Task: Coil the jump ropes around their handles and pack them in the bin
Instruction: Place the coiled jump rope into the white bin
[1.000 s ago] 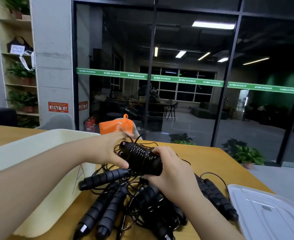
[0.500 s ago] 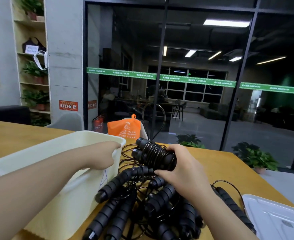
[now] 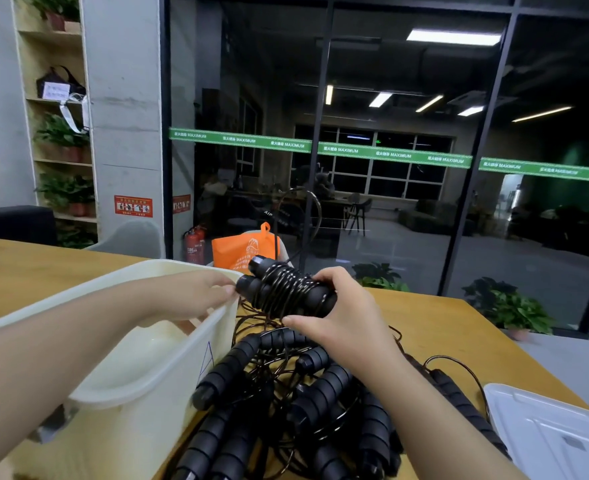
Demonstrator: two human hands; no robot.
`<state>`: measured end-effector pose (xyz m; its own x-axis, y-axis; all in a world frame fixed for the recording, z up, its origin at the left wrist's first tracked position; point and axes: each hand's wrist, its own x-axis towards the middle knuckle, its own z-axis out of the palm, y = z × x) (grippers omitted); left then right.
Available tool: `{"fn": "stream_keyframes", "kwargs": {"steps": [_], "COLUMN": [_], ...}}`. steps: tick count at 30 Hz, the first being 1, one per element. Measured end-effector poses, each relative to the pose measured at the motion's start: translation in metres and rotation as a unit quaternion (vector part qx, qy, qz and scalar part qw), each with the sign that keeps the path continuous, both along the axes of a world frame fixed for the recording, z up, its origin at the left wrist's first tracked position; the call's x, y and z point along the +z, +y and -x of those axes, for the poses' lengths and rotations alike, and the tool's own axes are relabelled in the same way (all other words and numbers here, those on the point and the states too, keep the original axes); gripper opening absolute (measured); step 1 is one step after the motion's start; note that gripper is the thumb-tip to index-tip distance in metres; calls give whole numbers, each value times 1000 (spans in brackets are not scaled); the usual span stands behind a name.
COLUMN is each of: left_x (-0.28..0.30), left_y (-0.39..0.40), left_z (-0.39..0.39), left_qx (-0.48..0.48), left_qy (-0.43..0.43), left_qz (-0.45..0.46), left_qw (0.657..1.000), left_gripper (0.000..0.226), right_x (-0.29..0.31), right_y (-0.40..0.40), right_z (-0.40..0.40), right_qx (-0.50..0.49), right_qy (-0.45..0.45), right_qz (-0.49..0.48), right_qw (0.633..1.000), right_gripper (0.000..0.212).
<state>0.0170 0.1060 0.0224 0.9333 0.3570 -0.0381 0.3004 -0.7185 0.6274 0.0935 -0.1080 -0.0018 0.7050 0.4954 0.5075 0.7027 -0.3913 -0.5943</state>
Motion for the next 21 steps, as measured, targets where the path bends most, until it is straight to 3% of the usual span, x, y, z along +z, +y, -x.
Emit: {"fn": "stream_keyframes", "kwargs": {"steps": [4,8,13,18,21], "left_x": [11,26,33,28,20], "left_y": [7,12,34,69,83], "left_z": [-15,-23,-22,-12,-11], "left_qx": [25,36,21,45,63], "left_qy": [-83,-130,-182,-176,-194], "left_qz": [13,118,100,50,76], "left_qw": [996,984,978,982,976], "left_gripper": [27,39,32,42,41], "right_x": [8,14,26,29,31], "right_y": [18,42,76,115,130], "right_z": [5,13,16,11,6], "right_qx": [13,22,47,145,167], "right_qy": [-7,-20,-34,88,102], "right_qz": [14,20,21,58,76], "right_qw": [1000,999,998,984,978], "right_gripper": [53,54,55,50,39]}}
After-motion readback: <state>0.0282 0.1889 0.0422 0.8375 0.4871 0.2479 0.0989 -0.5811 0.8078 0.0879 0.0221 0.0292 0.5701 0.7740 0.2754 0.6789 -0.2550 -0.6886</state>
